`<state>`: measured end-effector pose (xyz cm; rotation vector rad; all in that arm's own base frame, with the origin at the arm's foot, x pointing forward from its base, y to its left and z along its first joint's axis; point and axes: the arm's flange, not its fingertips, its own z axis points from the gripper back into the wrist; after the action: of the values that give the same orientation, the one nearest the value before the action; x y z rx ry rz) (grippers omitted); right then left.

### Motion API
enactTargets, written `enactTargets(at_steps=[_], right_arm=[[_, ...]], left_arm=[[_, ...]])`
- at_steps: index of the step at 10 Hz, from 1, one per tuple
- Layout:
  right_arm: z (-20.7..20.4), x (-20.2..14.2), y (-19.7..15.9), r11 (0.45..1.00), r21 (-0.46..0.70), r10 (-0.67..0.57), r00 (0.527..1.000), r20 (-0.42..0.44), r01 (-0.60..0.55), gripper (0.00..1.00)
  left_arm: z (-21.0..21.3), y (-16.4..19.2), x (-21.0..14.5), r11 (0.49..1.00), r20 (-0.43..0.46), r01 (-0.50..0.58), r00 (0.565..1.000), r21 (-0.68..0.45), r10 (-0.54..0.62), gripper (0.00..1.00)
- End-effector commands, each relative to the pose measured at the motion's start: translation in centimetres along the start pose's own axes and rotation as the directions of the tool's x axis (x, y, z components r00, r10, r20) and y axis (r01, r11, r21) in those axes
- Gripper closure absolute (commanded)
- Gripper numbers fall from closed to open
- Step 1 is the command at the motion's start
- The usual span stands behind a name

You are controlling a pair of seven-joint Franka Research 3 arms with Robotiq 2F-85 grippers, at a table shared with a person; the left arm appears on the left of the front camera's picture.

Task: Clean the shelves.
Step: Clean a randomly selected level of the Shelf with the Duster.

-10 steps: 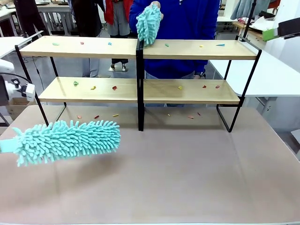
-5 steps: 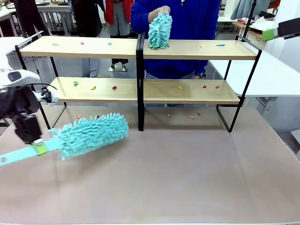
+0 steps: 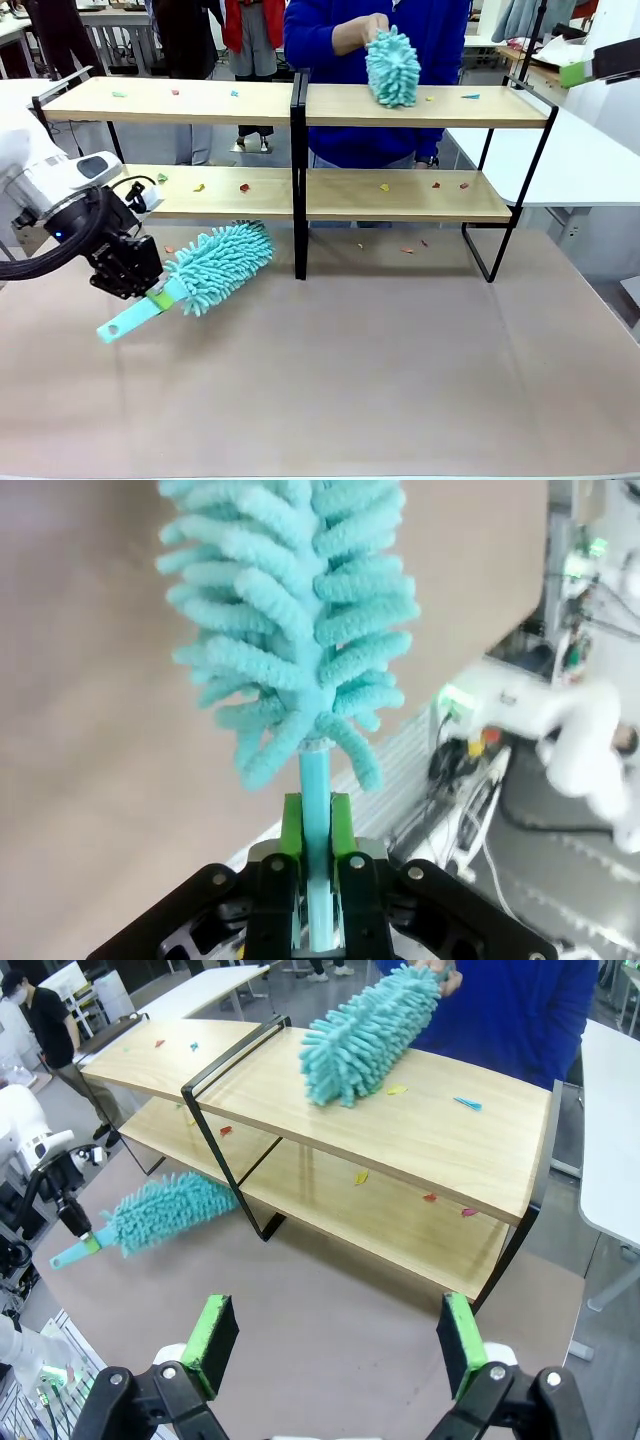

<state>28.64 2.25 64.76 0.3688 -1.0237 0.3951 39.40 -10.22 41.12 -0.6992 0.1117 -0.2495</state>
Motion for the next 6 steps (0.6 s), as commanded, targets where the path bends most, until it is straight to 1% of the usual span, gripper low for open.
enactTargets(at_steps=[1, 2, 4, 5, 6], right_arm=[[0.1, 0.0, -0.1, 1.0, 0.003, -0.003, 1.0, 0.002, 0.003, 0.0], [0.1, 0.0, -0.1, 1.0, 0.003, -0.003, 1.0, 0.002, 0.003, 0.0], [0.1, 0.0, -0.1, 1.0, 0.003, -0.003, 1.0, 0.002, 0.003, 0.0], [0.1, 0.0, -0.1, 1.0, 0.003, -0.003, 1.0, 0.002, 0.003, 0.0], [0.1, 0.0, -0.1, 1.0, 0.003, -0.003, 1.0, 0.002, 0.003, 0.0]], left_arm=[[-0.9, -0.6, 1.3, 0.996, -0.007, 0.09, 0.996, -0.009, -0.09, 0.88], [0.0, 0.0, 0.0, 1.0, 0.0, 0.0, 1.0, 0.0, 0.0, 0.88], [0.0, 0.0, 0.0, 1.0, 0.0, 0.0, 1.0, 0.0, 0.0, 0.88], [-0.4, -0.1, 0.5, 1.0, 0.011, 0.009, 1.0, 0.003, -0.009, 0.88], [-1.6, -0.6, 0.8, 0.998, 0.043, 0.014, 0.999, 0.063, -0.017, 0.88]])
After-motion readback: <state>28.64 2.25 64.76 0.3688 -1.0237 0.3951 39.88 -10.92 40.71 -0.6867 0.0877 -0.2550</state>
